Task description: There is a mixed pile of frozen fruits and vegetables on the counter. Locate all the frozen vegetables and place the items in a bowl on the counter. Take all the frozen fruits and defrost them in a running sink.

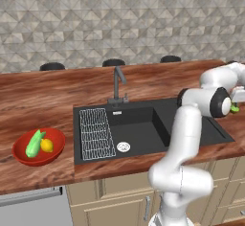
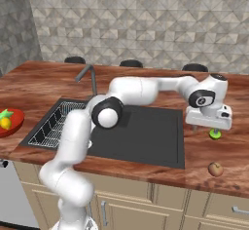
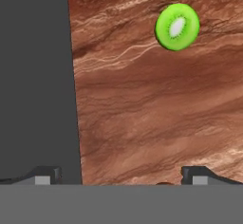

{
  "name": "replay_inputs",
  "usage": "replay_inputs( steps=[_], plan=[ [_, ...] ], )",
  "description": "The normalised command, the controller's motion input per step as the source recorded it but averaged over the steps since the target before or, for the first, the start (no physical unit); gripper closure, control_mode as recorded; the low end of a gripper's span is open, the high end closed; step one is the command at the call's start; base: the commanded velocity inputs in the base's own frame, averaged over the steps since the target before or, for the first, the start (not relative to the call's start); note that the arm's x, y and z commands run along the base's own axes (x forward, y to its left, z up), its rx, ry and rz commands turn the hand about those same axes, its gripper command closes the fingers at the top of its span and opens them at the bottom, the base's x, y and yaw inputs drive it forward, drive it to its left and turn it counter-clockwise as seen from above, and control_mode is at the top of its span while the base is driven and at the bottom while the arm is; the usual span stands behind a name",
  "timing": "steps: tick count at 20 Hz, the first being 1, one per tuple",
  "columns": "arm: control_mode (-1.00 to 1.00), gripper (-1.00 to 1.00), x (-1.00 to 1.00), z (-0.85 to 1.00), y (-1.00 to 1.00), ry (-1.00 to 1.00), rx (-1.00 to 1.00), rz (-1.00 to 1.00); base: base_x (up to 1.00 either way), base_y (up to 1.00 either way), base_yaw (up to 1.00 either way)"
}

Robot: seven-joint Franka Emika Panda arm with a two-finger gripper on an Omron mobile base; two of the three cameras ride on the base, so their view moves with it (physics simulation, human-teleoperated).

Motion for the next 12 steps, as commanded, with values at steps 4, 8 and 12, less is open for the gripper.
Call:
replay_inputs(
  steps=[4,8,12],
  plan=[
    [-1.0,-1.0,0.57,-0.23,0.06,0.03,-0.06,0.0,0.0,0.0,0.0],
    [-1.0,-1.0,0.64,-0.4,-0.15,0.06,-0.09,0.0,0.0,0.0,0.0],
    [-1.0,-1.0,0.47,-0.4,-0.37,0.09,-0.08,0.0,0.0,0.0,0.0]
  ],
)
